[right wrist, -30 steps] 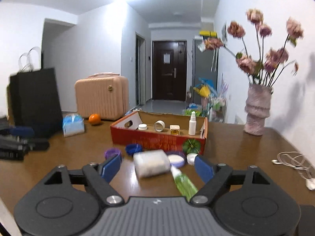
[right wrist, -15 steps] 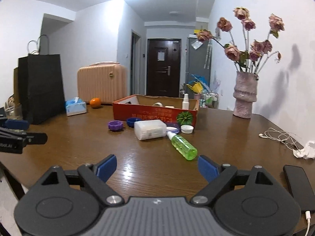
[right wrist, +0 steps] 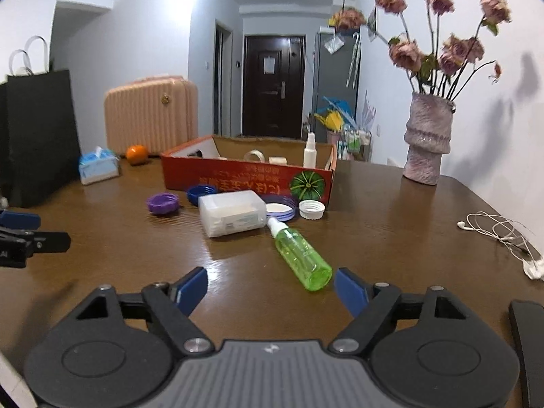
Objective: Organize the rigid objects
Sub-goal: 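Grasp the purple cap with the left tool while the right tool grasps the green spray bottle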
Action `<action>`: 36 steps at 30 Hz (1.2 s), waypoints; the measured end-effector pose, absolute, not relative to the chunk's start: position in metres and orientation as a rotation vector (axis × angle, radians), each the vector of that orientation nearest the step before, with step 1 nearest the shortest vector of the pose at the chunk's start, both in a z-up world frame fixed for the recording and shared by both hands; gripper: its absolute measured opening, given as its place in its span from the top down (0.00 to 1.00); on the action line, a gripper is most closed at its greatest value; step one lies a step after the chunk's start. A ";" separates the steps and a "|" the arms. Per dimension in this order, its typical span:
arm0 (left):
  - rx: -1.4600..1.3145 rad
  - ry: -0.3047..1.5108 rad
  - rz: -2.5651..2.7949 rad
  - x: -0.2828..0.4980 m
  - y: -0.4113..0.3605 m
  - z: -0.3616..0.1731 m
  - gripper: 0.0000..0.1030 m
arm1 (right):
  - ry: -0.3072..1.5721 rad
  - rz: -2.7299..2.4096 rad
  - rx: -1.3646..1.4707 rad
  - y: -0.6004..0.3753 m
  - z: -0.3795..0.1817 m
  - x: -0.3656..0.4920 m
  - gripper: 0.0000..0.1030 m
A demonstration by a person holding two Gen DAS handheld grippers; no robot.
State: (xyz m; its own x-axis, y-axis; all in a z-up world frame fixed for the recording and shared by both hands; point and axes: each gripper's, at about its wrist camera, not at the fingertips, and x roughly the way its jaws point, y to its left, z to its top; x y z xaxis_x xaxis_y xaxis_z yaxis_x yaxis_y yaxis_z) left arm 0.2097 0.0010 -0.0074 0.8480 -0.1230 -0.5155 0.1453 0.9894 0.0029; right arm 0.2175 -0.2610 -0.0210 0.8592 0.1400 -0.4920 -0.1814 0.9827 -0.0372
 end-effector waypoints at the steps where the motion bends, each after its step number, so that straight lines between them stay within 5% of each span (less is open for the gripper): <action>1: 0.039 0.549 -0.148 0.221 0.002 -0.009 0.19 | 0.524 0.170 -0.091 -0.261 -0.022 0.230 0.26; 14: 0.047 0.687 -0.185 0.360 0.004 -0.037 0.23 | 0.663 0.183 -0.171 -0.248 -0.047 0.357 0.39; 28: 0.060 0.750 -0.205 0.433 -0.001 -0.055 0.34 | 0.735 0.188 -0.167 -0.248 -0.058 0.403 0.80; 32: 0.070 0.749 -0.203 0.432 -0.001 -0.055 0.46 | 0.697 0.182 -0.144 -0.252 -0.045 0.395 0.80; 36: 0.079 0.732 -0.209 0.420 -0.001 -0.051 0.47 | 0.633 0.165 -0.132 -0.255 -0.025 0.375 0.81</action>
State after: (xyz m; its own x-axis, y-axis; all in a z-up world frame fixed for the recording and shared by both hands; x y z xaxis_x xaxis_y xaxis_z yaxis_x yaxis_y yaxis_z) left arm 0.4198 -0.0015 -0.0510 0.7238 -0.1618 -0.6708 0.2170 0.9762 -0.0013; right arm 0.3751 -0.2546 -0.0251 0.7936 0.1125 -0.5979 -0.1934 0.9784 -0.0725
